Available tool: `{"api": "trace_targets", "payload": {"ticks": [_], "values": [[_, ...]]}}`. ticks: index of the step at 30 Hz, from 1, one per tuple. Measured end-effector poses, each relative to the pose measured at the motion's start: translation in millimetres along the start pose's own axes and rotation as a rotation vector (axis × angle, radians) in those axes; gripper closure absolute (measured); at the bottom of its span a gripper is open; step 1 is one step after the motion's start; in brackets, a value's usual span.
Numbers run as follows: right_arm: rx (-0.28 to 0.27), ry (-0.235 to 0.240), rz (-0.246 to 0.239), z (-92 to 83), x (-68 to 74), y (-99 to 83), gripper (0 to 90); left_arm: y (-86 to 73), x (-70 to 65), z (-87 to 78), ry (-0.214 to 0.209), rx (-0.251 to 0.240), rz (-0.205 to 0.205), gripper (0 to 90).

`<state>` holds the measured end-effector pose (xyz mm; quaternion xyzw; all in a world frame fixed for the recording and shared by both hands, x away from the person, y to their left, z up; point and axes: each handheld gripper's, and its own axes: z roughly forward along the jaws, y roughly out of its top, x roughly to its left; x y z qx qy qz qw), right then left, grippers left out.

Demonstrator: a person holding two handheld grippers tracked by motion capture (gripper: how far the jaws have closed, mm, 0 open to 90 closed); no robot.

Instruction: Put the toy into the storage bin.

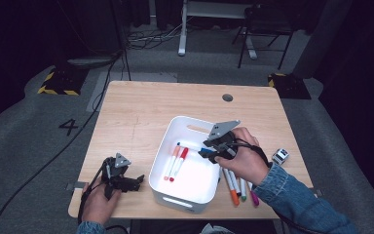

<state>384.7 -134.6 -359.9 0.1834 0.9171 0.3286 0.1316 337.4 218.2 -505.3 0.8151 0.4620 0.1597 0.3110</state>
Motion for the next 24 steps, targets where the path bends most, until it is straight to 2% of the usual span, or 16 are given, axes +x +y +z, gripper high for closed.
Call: {"api": "trace_targets", "payload": {"ticks": [1, 10, 11, 15, 24], "values": [[-0.014, -0.012, 0.014, -8.3, -2.9, -4.2, 58.0, 0.0, 0.0, 0.0, 0.000, 0.000, 0.000, 0.0], [-0.035, -0.060, 0.082, -36.8, -18.0, -23.9, 59.0, -0.3, -0.2, -0.1, 0.000, 0.000, 0.001, 0.0], [-0.042, -0.072, 0.120, -44.5, -21.4, -30.2, 59.2, -0.3, -0.2, -0.1, 0.000, -0.001, 0.000, 0.0], [-0.037, -0.104, 0.143, -57.9, -29.3, -44.9, 59.9, -0.2, -0.2, -0.2, 0.001, 0.000, 0.000, 0.0], [0.000, -0.126, 0.245, -72.7, -39.8, -82.7, 62.3, -0.2, -0.2, -0.2, 0.001, 0.000, 0.000, 0.0]]}}
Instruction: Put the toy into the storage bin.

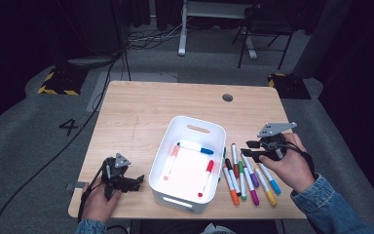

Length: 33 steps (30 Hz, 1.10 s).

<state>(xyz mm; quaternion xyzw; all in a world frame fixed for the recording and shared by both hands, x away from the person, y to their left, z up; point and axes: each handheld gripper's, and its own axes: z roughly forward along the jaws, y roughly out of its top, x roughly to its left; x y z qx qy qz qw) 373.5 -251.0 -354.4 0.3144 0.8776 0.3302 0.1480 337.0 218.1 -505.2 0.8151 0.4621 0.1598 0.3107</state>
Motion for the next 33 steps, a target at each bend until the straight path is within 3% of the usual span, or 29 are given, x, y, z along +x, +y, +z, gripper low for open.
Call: {"api": "trace_targets", "payload": {"ticks": [14, 23, 33], "values": [[0.074, -0.051, 0.112, -0.1, -26.5, -47.4, 63.0, -0.2, 0.0, 0.2, -0.003, -0.002, 0.001, 0.0], [0.142, -0.071, 0.196, 12.8, -43.8, -84.5, 63.0, -0.2, -0.1, 0.0, -0.001, -0.001, 0.000, 0.0], [0.210, -0.067, 0.244, 28.9, -52.0, -110.8, 63.5, -0.1, 0.0, 0.2, -0.002, -0.003, 0.001, 0.0]]}}
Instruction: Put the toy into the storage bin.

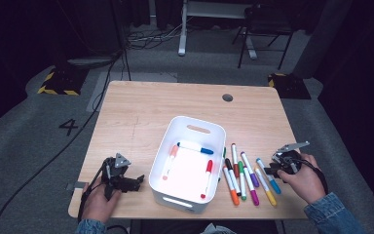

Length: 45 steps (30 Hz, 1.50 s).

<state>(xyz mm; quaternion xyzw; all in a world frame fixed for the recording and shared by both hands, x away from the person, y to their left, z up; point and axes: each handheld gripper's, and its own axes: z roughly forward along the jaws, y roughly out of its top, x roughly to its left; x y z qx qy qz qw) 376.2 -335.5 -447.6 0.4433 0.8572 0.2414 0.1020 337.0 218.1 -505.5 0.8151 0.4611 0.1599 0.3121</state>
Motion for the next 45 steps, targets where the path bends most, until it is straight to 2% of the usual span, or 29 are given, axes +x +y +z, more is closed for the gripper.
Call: {"api": "trace_targets", "payload": {"ticks": [5, 6, 9, 16, 22, 27, 33, 40, 45], "values": [[0.038, -0.004, 0.015, 12.1, -5.5, -6.6, 67.5, 0.0, -0.1, 0.0, -0.001, 0.000, -0.001, 0.0], [0.036, -0.008, 0.037, 13.7, -6.0, -7.4, 68.6, 0.0, -0.1, 0.0, -0.001, 0.000, -0.001, 0.0], [0.043, -0.018, 0.055, 16.9, -9.0, -10.5, 72.5, -0.1, -0.2, -0.2, 0.001, 0.001, -0.001, 0.0], [0.047, -0.056, 0.049, 18.1, -8.3, -12.6, 76.7, -0.3, -0.3, -0.1, -0.003, 0.002, -0.001, 0.0], [0.053, -0.051, 0.045, 17.4, -8.6, -10.8, 76.8, -0.3, -0.3, -0.1, -0.003, 0.002, -0.002, 0.0], [0.032, -0.040, 0.050, 11.2, -8.0, -8.1, 76.8, -0.3, -0.3, -0.1, -0.004, 0.002, -0.001, 0.0], [-0.019, -0.020, 0.034, -8.8, -1.7, 2.0, 76.8, -0.3, -0.3, -0.1, -0.005, 0.002, -0.002, 0.0], [-0.051, -0.008, -0.017, -30.4, 5.0, 18.0, 76.9, -0.2, -0.1, -0.2, 0.000, 0.001, 0.001, 0.0], [-0.085, 0.011, -0.035, -43.3, 13.0, 30.9, 76.8, -0.2, -0.2, -0.1, 0.000, 0.000, -0.001, 0.0]]}}
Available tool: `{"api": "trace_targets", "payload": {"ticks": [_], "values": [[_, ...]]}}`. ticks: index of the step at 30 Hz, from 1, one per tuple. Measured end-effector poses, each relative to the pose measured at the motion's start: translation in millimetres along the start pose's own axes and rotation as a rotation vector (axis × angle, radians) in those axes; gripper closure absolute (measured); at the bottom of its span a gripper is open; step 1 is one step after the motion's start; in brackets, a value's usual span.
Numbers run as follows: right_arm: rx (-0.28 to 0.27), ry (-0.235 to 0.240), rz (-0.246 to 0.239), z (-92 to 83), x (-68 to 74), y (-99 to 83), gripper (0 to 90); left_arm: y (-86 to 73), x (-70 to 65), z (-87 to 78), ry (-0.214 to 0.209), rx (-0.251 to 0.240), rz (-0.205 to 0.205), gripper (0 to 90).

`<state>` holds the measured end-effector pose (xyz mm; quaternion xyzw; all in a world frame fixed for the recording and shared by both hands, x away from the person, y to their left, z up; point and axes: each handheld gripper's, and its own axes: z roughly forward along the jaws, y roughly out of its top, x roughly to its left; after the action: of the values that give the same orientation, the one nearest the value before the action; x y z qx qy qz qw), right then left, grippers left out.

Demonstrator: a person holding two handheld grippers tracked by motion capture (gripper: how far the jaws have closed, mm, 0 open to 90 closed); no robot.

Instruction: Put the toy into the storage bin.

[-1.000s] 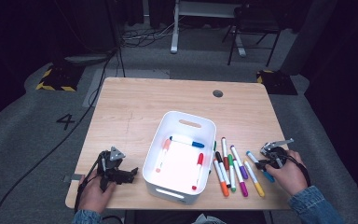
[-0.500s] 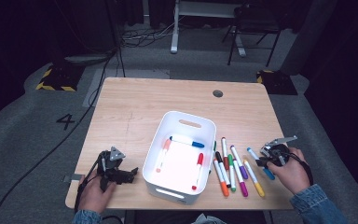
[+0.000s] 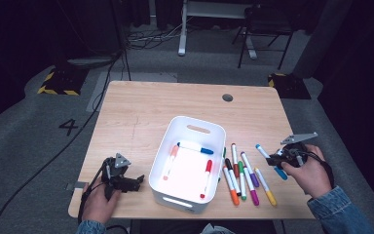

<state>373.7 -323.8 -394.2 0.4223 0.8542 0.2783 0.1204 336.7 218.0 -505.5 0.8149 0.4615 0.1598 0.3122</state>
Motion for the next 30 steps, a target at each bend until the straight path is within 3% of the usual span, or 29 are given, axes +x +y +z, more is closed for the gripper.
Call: {"api": "trace_targets", "payload": {"ticks": [13, 19, 26, 30], "values": [[-0.040, 0.033, -0.103, -14.8, 15.7, 37.9, 76.8, 0.9, 1.2, 1.0, -0.012, -0.001, 0.010, 0.0], [-0.055, 0.068, -0.159, -21.0, 29.6, 60.7, 76.9, 1.1, 1.5, 0.8, -0.015, 0.002, 0.012, 0.0], [-0.077, 0.100, -0.168, -25.7, 43.1, 76.5, 76.9, 2.0, 2.0, 1.6, -0.005, 0.001, 0.014, 0.0], [-0.097, 0.110, -0.199, -28.0, 55.2, 90.1, 76.9, 2.5, 3.5, 2.2, -0.016, -0.001, 0.020, 0.0]]}}
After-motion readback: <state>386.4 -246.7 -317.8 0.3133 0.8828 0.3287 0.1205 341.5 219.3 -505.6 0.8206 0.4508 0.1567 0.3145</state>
